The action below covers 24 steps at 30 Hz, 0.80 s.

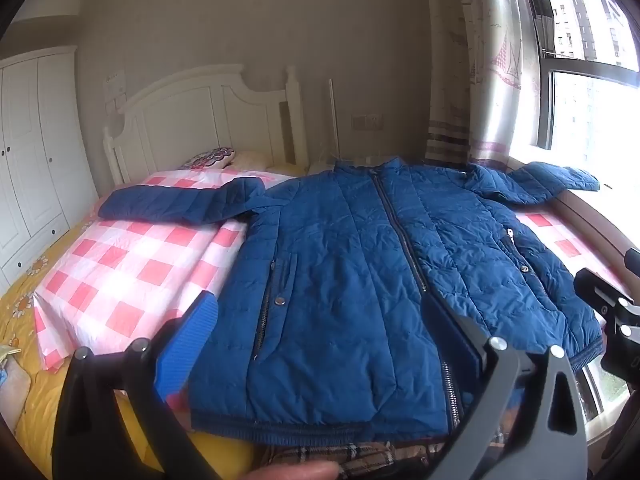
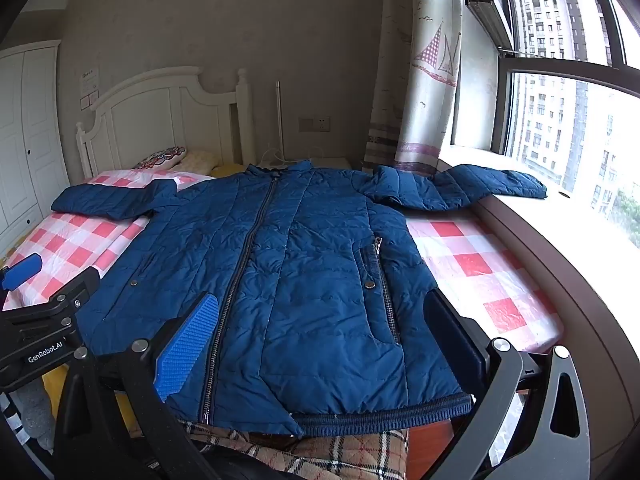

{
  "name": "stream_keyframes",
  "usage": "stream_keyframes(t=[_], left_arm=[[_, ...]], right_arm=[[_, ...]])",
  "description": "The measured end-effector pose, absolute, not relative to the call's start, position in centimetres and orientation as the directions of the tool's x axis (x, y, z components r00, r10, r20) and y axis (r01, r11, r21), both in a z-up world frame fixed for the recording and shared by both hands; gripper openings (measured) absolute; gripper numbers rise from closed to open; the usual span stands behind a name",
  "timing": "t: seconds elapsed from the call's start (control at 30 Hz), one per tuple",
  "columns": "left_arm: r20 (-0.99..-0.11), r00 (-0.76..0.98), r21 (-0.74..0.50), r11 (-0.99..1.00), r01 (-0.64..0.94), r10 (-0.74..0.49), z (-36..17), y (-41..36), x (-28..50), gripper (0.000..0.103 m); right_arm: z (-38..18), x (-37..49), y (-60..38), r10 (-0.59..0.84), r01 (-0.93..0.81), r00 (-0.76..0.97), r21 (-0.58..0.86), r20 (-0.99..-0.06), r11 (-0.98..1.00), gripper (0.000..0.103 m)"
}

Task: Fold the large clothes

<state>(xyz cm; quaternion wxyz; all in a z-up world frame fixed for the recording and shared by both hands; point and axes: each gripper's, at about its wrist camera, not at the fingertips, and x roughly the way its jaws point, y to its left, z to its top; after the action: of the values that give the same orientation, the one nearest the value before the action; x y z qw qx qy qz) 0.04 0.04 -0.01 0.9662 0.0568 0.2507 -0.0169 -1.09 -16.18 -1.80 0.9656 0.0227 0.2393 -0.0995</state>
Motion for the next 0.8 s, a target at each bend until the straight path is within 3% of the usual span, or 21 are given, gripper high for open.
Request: stream_keyframes(t=[0.8], left_arm=[[-0.496, 0.869, 0.104, 0.992, 0.065, -0.005, -0.02, 0.02, 0.14, 0.101]], right_arm=[[-2.02, -1.0, -16.22, -0.179, 0.204, 0.863, 0.002, -0.472, 0.979, 0.098]])
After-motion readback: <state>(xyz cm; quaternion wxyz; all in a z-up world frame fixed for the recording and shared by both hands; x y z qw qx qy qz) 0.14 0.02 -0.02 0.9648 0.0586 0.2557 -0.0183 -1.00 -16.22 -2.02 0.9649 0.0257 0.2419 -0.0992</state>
